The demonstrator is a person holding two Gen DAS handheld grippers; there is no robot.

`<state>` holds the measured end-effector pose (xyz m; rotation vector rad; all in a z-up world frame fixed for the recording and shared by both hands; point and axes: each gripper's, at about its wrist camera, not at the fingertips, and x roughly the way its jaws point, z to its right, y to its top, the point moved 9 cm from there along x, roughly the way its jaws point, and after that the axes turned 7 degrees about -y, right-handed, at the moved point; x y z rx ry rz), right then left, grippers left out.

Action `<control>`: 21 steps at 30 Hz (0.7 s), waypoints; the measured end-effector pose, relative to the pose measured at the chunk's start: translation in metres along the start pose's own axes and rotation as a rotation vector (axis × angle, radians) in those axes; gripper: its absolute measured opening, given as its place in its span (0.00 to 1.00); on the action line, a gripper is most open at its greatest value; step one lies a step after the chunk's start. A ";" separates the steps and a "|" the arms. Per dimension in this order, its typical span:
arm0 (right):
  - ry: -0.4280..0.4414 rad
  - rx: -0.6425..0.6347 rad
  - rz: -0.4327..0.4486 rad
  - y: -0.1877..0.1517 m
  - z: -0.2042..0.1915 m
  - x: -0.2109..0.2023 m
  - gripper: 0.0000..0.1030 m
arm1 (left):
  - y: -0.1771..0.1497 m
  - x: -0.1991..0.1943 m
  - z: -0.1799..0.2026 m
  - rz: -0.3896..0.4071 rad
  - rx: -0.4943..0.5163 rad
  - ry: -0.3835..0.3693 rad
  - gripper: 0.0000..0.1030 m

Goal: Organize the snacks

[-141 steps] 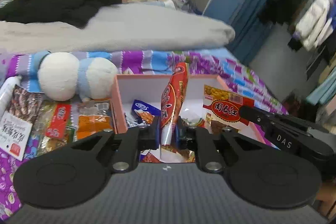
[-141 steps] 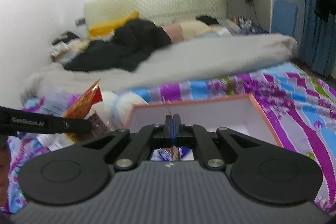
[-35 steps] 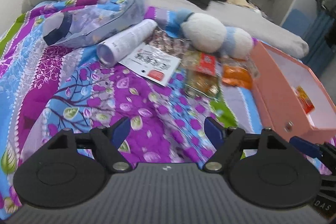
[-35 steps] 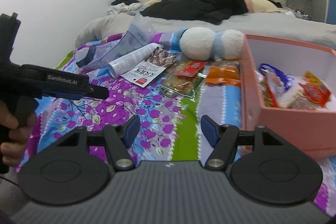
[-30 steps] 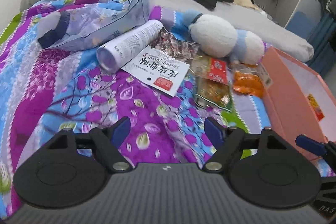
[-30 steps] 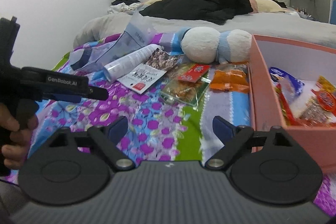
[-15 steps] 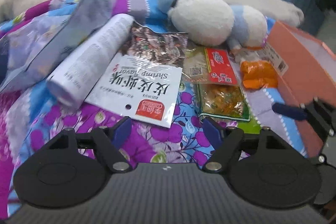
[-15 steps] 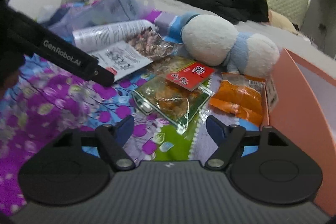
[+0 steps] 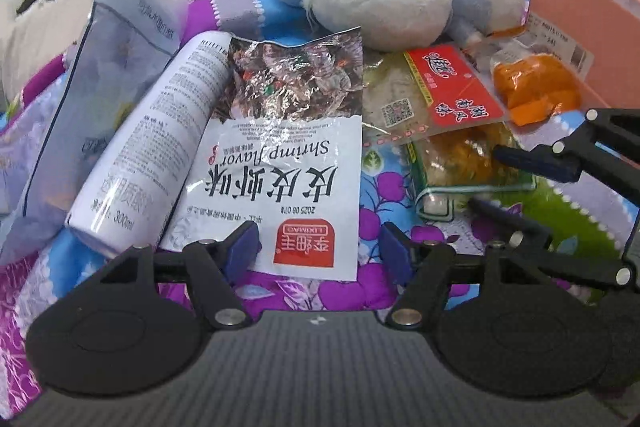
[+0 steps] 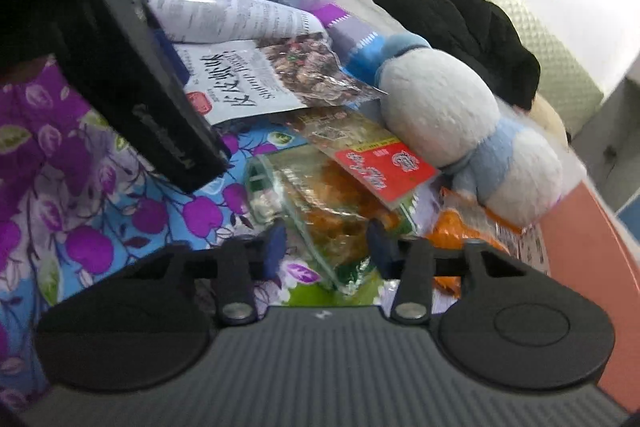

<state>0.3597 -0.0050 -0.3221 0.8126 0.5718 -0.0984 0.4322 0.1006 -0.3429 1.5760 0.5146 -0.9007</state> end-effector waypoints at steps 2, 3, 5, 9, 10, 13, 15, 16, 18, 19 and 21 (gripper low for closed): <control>-0.012 -0.025 0.005 -0.001 -0.003 -0.001 0.23 | 0.000 0.002 0.001 0.001 0.010 0.000 0.63; -0.007 -0.029 0.004 -0.001 -0.005 -0.002 0.19 | 0.001 0.002 0.000 0.002 0.002 -0.001 0.60; -0.011 -0.022 0.008 0.000 -0.004 -0.005 0.15 | 0.004 0.002 -0.001 0.006 -0.004 -0.002 0.44; -0.013 -0.023 0.011 0.001 -0.001 -0.014 0.10 | 0.007 0.000 0.007 0.007 -0.032 -0.045 0.11; -0.013 -0.022 0.011 0.001 0.001 -0.016 0.08 | 0.007 -0.001 0.008 0.010 -0.051 -0.049 0.08; -0.019 -0.019 0.016 0.001 0.005 -0.025 0.06 | 0.006 -0.009 0.009 0.034 -0.097 -0.052 0.04; -0.022 -0.014 0.018 -0.002 0.007 -0.034 0.06 | 0.003 -0.014 0.008 0.035 -0.140 -0.054 0.03; -0.019 -0.011 0.017 -0.003 0.008 -0.038 0.05 | 0.002 -0.017 0.007 0.037 -0.154 -0.058 0.03; -0.017 -0.006 0.013 -0.008 0.009 -0.047 0.05 | -0.001 -0.029 0.009 0.044 -0.167 -0.055 0.02; -0.016 -0.005 0.012 -0.010 0.009 -0.053 0.05 | -0.002 -0.033 0.011 0.045 -0.170 -0.054 0.02; -0.009 -0.001 0.008 -0.016 0.009 -0.064 0.05 | -0.005 -0.045 0.016 0.045 -0.183 -0.055 0.02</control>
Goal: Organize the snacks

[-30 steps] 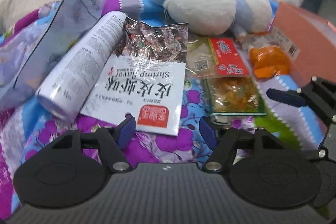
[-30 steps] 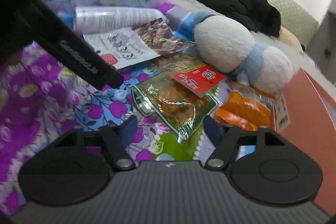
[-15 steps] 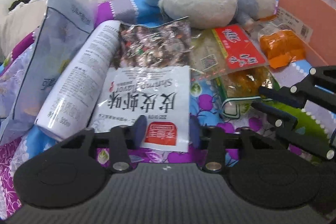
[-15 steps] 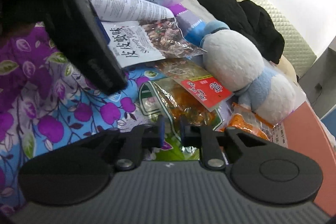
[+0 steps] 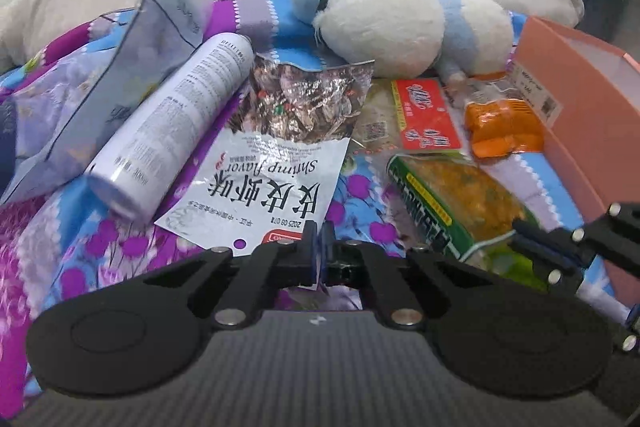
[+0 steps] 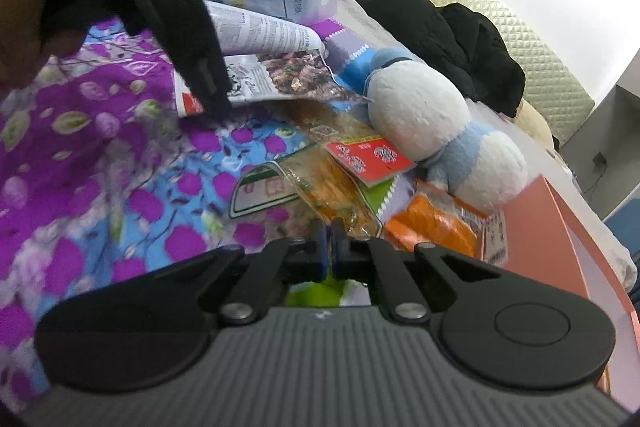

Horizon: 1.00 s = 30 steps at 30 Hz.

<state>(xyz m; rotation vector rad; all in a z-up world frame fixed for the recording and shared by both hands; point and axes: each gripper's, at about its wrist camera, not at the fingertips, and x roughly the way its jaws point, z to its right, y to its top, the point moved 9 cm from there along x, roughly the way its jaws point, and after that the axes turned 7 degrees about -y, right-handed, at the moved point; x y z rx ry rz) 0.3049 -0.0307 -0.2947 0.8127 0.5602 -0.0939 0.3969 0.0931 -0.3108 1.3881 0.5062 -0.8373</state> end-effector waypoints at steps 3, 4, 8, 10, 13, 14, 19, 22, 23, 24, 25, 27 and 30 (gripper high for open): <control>0.016 0.003 -0.003 -0.009 -0.001 -0.017 0.05 | -0.009 -0.020 0.009 0.006 -0.014 0.006 0.02; 0.020 0.003 -0.005 -0.011 -0.001 -0.022 0.04 | -0.012 -0.028 0.012 0.015 -0.014 0.013 0.02; 0.034 0.018 -0.011 -0.019 -0.002 -0.047 0.04 | -0.032 -0.057 0.019 0.030 -0.082 0.015 0.01; 0.038 0.037 -0.015 -0.023 -0.001 -0.059 0.04 | -0.044 -0.069 0.025 0.025 -0.100 0.022 0.02; 0.047 0.058 -0.019 -0.030 0.000 -0.075 0.04 | -0.059 -0.089 0.031 0.007 -0.143 0.032 0.01; 0.054 0.066 -0.024 -0.033 0.001 -0.082 0.04 | -0.064 -0.097 0.035 0.002 -0.144 0.036 0.02; 0.068 0.072 -0.027 -0.053 0.004 -0.114 0.04 | -0.093 -0.118 0.062 -0.032 -0.182 0.000 0.01; 0.087 0.084 -0.040 -0.064 0.005 -0.132 0.04 | -0.108 -0.128 0.080 -0.048 -0.192 -0.025 0.01; 0.096 0.095 -0.046 -0.066 0.005 -0.138 0.04 | -0.113 -0.131 0.087 -0.052 -0.194 -0.035 0.01; 0.099 0.103 -0.051 -0.069 0.006 -0.144 0.04 | -0.118 -0.134 0.094 -0.056 -0.200 -0.048 0.01; 0.099 0.106 -0.053 -0.072 0.005 -0.150 0.04 | -0.121 -0.135 0.100 -0.059 -0.211 -0.061 0.01; 0.089 0.112 -0.059 -0.078 0.006 -0.160 0.04 | -0.128 -0.137 0.112 -0.067 -0.229 -0.085 0.01; 0.072 0.139 -0.079 -0.089 0.009 -0.168 0.04 | -0.137 -0.139 0.128 -0.086 -0.236 -0.108 0.02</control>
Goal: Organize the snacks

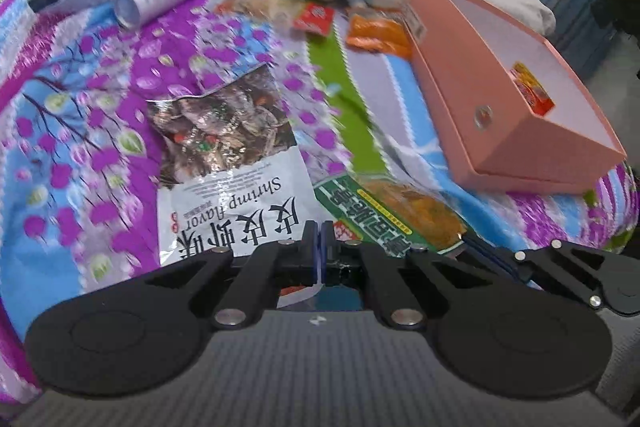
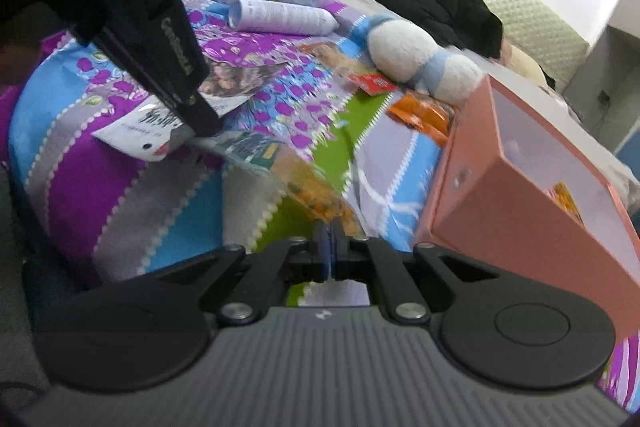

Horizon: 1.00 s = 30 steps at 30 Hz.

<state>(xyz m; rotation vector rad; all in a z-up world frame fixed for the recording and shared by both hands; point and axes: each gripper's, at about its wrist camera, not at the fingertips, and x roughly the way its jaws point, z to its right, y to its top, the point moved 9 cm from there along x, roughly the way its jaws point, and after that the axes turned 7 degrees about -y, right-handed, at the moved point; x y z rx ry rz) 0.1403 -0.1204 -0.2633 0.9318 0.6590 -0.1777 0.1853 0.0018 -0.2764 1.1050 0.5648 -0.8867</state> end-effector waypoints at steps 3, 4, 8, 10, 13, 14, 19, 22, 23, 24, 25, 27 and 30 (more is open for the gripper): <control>-0.008 0.025 -0.026 -0.009 0.005 -0.002 0.07 | -0.006 0.003 0.009 -0.032 -0.004 -0.041 0.02; -0.007 0.044 -0.034 -0.010 0.008 -0.002 0.07 | -0.007 0.004 0.010 -0.041 -0.011 -0.047 0.02; 0.049 0.126 -0.079 -0.015 0.011 -0.002 0.20 | -0.006 0.007 0.013 -0.087 -0.012 -0.065 0.33; 0.063 0.152 -0.090 -0.018 0.010 -0.003 0.76 | -0.003 0.004 0.013 -0.092 -0.014 -0.074 0.72; 0.073 0.212 -0.072 -0.016 0.013 -0.009 0.87 | 0.002 -0.011 0.013 -0.033 0.001 -0.078 0.86; 0.092 0.236 -0.079 -0.016 0.014 -0.009 0.87 | 0.003 -0.014 0.012 -0.029 0.006 -0.083 0.88; 0.136 0.341 -0.096 -0.016 0.018 -0.008 0.87 | 0.010 -0.028 -0.006 0.030 0.002 -0.042 0.94; 0.154 0.397 -0.069 -0.011 0.021 -0.009 0.87 | 0.012 -0.029 -0.020 0.052 -0.031 -0.037 0.94; 0.163 0.417 -0.061 -0.010 0.021 -0.009 0.87 | 0.013 -0.028 -0.026 0.055 -0.036 -0.020 0.94; 0.163 0.441 -0.060 -0.009 0.022 -0.007 0.87 | 0.014 -0.026 -0.031 0.058 -0.041 -0.004 0.94; 0.154 0.465 -0.067 -0.009 0.023 -0.004 0.87 | 0.014 -0.024 -0.037 0.060 -0.049 0.012 0.94; 0.136 0.503 -0.094 -0.012 0.024 0.005 0.87 | 0.013 -0.018 -0.048 0.055 -0.068 0.035 0.94; 0.131 0.550 -0.128 -0.015 0.026 0.013 0.87 | 0.011 -0.010 -0.060 0.042 -0.091 0.031 0.94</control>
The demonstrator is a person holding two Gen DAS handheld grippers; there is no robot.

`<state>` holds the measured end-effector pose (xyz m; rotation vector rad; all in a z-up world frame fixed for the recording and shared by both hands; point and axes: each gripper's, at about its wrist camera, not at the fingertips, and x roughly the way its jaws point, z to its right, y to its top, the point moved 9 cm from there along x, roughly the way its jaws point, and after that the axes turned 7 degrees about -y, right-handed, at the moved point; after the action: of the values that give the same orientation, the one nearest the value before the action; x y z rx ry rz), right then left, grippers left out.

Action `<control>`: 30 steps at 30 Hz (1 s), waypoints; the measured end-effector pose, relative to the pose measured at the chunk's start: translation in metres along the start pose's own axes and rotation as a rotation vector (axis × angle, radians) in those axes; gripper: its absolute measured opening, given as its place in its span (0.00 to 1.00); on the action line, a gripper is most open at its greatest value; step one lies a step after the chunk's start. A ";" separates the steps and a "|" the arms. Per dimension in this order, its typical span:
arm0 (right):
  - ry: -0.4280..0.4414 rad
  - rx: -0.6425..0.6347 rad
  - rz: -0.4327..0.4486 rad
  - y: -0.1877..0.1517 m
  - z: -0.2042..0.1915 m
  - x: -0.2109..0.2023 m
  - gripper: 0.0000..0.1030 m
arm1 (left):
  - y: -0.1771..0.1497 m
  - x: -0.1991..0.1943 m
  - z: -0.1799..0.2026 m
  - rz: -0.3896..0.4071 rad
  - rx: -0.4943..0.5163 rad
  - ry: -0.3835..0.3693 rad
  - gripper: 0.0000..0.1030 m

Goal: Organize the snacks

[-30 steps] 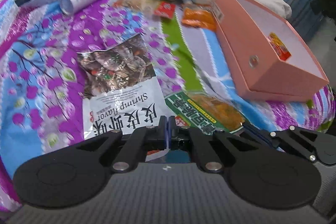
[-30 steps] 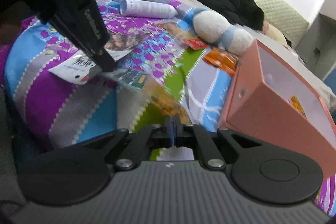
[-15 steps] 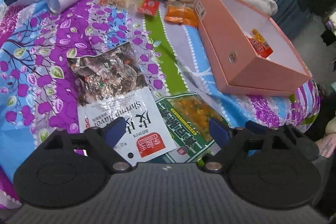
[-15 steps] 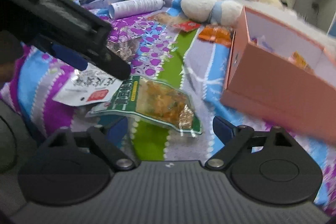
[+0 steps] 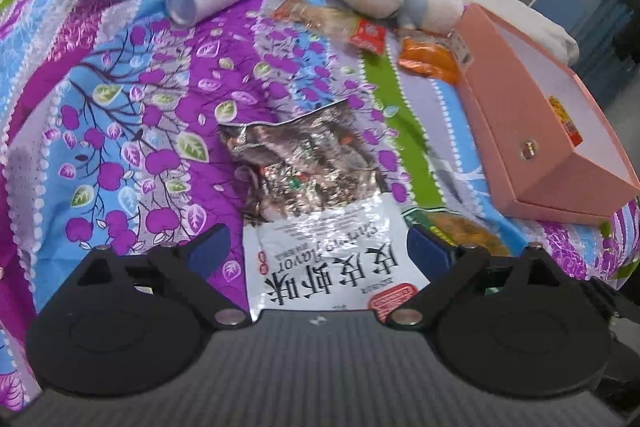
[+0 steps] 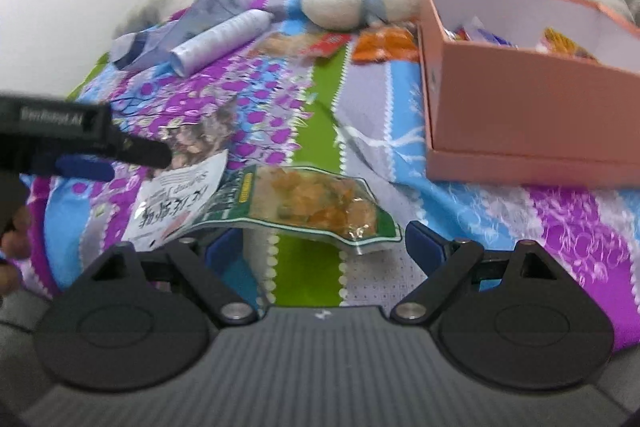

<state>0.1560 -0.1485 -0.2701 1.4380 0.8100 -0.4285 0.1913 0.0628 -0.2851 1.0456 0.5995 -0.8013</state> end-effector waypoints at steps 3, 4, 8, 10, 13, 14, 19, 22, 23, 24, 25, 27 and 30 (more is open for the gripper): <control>0.003 -0.009 -0.020 -0.002 0.002 -0.003 0.87 | 0.000 0.006 -0.010 -0.010 -0.063 -0.023 0.94; 0.006 -0.016 -0.033 -0.004 0.003 -0.004 0.87 | 0.000 0.009 -0.012 -0.018 -0.078 -0.027 0.94; 0.061 0.003 -0.067 -0.011 0.006 -0.018 0.87 | -0.001 0.019 -0.011 -0.054 -0.096 -0.063 0.94; 0.067 0.027 -0.072 -0.013 0.009 -0.026 0.87 | 0.000 0.022 -0.008 -0.056 -0.087 -0.069 0.94; 0.069 0.052 -0.045 -0.008 0.013 -0.035 0.87 | 0.004 0.024 -0.007 -0.036 -0.076 -0.051 0.95; 0.069 0.056 -0.023 -0.005 0.013 -0.036 0.87 | 0.005 0.025 -0.008 -0.036 -0.084 -0.050 0.96; 0.059 0.006 -0.001 -0.001 0.005 -0.009 0.87 | 0.010 0.037 -0.013 -0.044 -0.116 -0.021 0.96; 0.052 -0.036 -0.042 -0.004 -0.003 0.017 0.87 | 0.010 0.047 -0.017 -0.082 -0.186 -0.030 0.96; 0.057 -0.049 -0.060 -0.006 -0.007 0.024 0.87 | 0.011 0.048 -0.018 -0.083 -0.201 -0.026 0.96; 0.062 -0.074 -0.075 -0.008 -0.011 0.031 0.87 | 0.012 0.048 -0.018 -0.078 -0.206 -0.024 0.96; 0.053 -0.098 -0.070 -0.010 -0.013 0.034 0.88 | 0.013 0.048 -0.017 -0.077 -0.210 -0.025 0.96; 0.027 -0.154 -0.047 -0.011 -0.017 0.038 0.89 | 0.014 0.050 -0.016 -0.079 -0.220 -0.038 0.97; 0.040 -0.193 -0.055 -0.015 -0.017 0.045 0.96 | 0.015 0.052 -0.016 -0.085 -0.227 -0.025 0.97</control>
<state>0.1719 -0.1242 -0.3113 1.2509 0.8995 -0.3541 0.2328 0.0661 -0.3235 0.8061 0.7002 -0.7990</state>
